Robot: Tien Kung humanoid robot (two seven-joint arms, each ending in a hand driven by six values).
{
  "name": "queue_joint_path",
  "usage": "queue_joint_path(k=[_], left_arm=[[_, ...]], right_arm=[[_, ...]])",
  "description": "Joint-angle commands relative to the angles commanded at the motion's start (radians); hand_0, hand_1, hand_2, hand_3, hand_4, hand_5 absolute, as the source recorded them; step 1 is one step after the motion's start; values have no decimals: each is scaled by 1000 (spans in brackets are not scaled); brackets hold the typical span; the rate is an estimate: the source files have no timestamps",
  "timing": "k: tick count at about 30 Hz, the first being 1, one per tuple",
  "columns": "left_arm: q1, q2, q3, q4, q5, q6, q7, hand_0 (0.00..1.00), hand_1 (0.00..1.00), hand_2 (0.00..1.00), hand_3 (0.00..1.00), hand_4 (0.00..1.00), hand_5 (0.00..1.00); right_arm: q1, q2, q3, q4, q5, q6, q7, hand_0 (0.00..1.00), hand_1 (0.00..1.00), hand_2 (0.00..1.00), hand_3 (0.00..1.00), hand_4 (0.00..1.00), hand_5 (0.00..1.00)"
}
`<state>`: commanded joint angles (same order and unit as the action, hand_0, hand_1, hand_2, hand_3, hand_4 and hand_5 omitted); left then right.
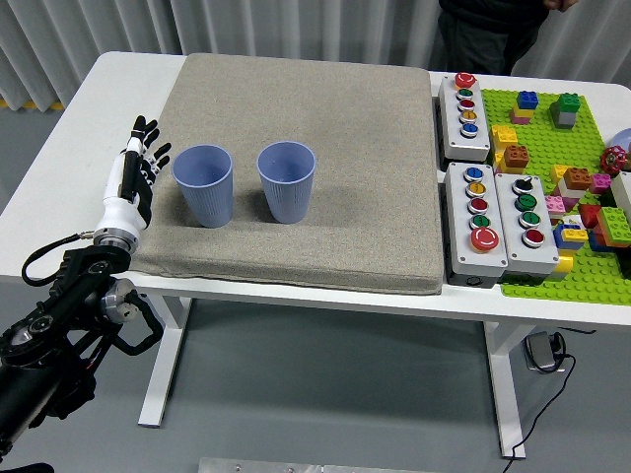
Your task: Pick cup pour cup place
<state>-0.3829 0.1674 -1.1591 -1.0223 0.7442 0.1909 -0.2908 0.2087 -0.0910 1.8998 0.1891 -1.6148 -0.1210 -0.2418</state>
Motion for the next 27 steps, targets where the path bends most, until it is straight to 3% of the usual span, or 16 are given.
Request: queue_joint_path(k=[27], left_arm=[[6,1,2,-4,7,1,4,894,895,961,910,769,998]], right_arm=[[-9,4,11,2,-15,2,-5,697,633,594,594,2,239]])
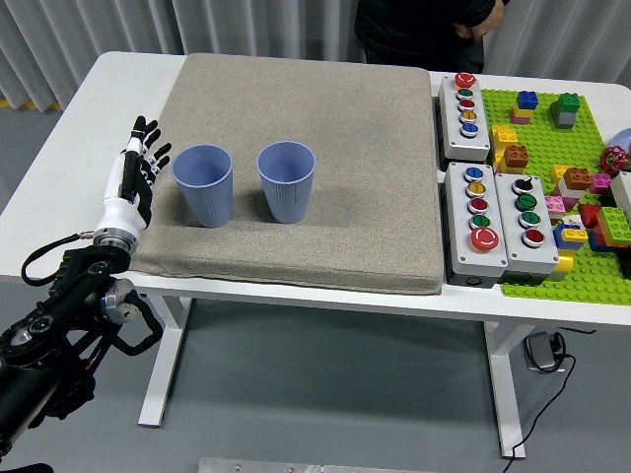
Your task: Pick cup pour cup place
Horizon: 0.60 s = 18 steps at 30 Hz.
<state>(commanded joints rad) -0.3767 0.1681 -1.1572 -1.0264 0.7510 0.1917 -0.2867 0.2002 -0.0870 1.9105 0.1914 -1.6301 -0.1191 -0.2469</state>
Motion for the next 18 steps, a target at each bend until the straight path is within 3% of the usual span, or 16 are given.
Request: queue_joint_path(k=[18], left_arm=[[0,-4,3,-1,6,2,1,894,895,961,911,768,998]], right_arm=[[1,-1,-4,-2,5,1,2,697,633,594,594,2,241]])
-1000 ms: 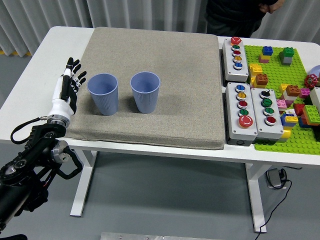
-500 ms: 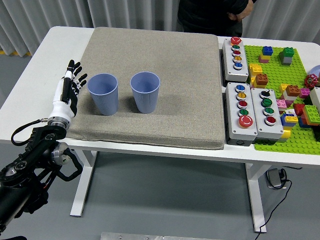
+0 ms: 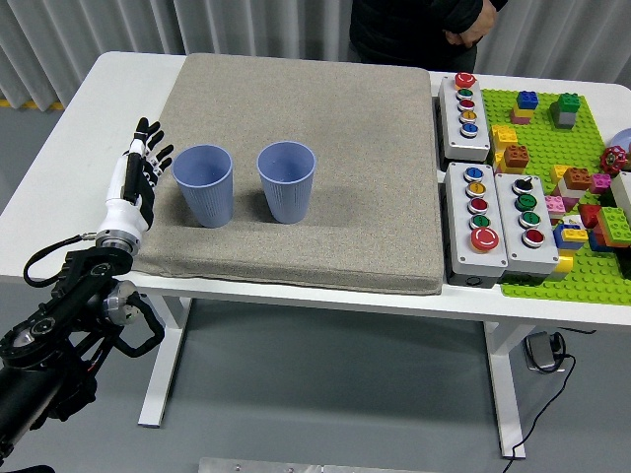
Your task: Pick cup pour cup place
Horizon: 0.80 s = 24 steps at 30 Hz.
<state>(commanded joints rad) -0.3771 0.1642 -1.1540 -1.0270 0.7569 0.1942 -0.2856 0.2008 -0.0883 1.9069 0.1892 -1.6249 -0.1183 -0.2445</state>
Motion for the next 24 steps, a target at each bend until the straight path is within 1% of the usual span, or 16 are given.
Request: queue_joint_path(k=[24], left_arm=[[0,2,-4,-6,7,3,5,894,895,960,913,769,998]], right_arm=[[4,-3,-1,-1,2,-1,2,697,634,595,594,2,252]])
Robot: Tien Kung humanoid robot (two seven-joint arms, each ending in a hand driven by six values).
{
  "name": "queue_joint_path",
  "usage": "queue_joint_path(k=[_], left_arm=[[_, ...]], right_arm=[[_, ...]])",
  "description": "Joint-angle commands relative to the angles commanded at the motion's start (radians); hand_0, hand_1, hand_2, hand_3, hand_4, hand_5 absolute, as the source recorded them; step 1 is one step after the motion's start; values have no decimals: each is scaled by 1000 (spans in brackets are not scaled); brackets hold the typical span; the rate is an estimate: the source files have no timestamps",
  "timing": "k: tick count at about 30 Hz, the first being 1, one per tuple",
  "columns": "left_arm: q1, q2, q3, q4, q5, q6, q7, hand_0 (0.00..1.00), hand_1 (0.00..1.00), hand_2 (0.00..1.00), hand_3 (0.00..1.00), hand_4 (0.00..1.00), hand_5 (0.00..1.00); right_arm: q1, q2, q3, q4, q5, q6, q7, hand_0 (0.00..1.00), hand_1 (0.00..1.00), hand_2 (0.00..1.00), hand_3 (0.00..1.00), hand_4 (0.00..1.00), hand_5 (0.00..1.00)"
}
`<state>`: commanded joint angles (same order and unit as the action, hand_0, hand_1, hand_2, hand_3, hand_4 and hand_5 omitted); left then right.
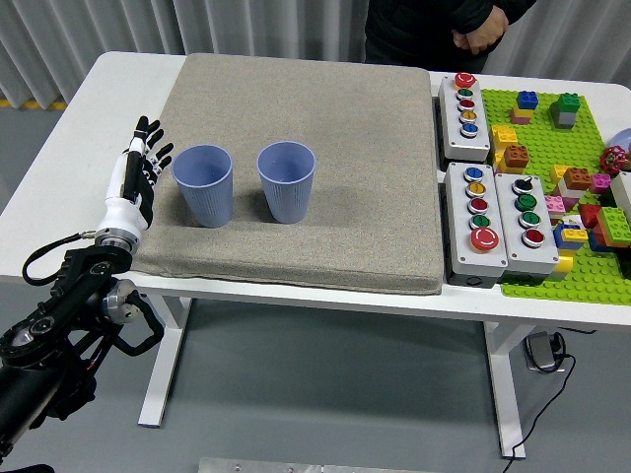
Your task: Pick cup pour cup place
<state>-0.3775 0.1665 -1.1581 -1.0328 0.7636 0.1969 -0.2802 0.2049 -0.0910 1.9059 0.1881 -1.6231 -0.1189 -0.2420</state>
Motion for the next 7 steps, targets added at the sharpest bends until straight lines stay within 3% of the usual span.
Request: queue_joint_path(k=[7], left_arm=[[-2,0,6,-3,2,1,1,894,895,960,914,769,998]], right_arm=[[-1,0,1,0,0,0,-1,696,634,594,594,2,251]])
